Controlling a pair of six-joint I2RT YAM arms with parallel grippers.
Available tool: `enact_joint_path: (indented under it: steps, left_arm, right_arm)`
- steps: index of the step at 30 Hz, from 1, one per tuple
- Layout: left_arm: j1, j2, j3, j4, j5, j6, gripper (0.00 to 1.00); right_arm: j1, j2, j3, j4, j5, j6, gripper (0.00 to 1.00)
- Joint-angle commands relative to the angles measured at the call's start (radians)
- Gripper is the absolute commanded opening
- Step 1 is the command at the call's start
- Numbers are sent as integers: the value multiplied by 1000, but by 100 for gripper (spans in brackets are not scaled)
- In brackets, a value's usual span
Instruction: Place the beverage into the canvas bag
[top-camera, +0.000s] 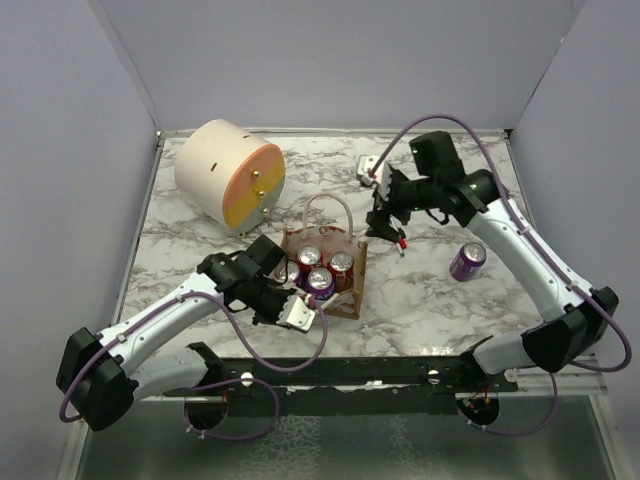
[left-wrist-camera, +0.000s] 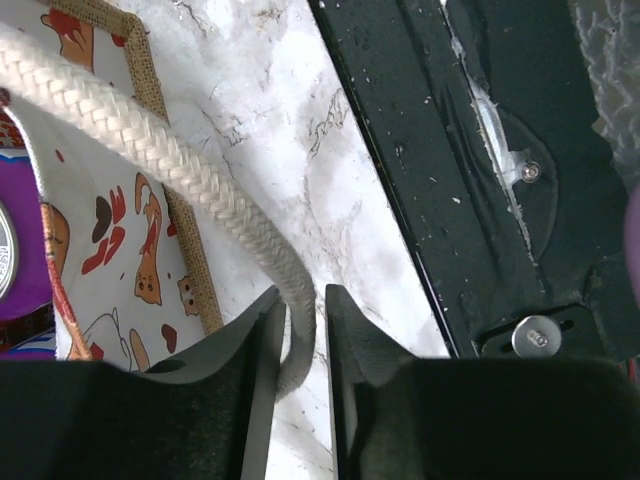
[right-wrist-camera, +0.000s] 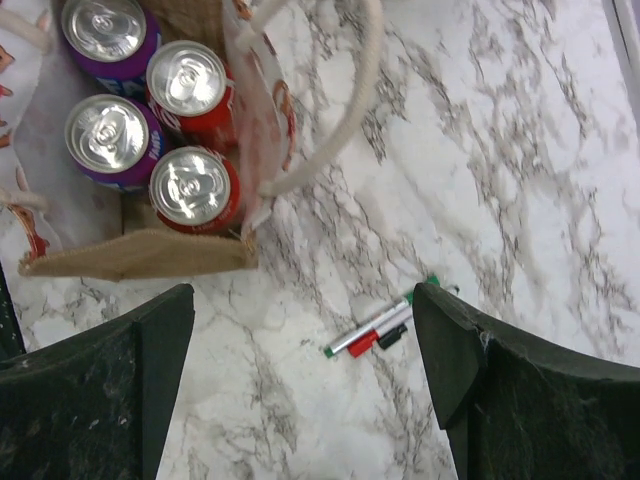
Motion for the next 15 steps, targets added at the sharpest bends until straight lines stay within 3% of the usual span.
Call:
enact_joint_path:
  steps: [1,9,15]
  left_arm:
    - [-1,-29,68,-90,3,35,31]
    - [-1,-58,171,-180,6,8,64]
    - [-1,-89,259,-220,13,-22,72]
  right_arm:
    - [-123,-104,-96,46,-120,39,89]
    - [-298,-234,-193,84,-205,69,92]
    - [-331,-239,-200,89,-235,78,92]
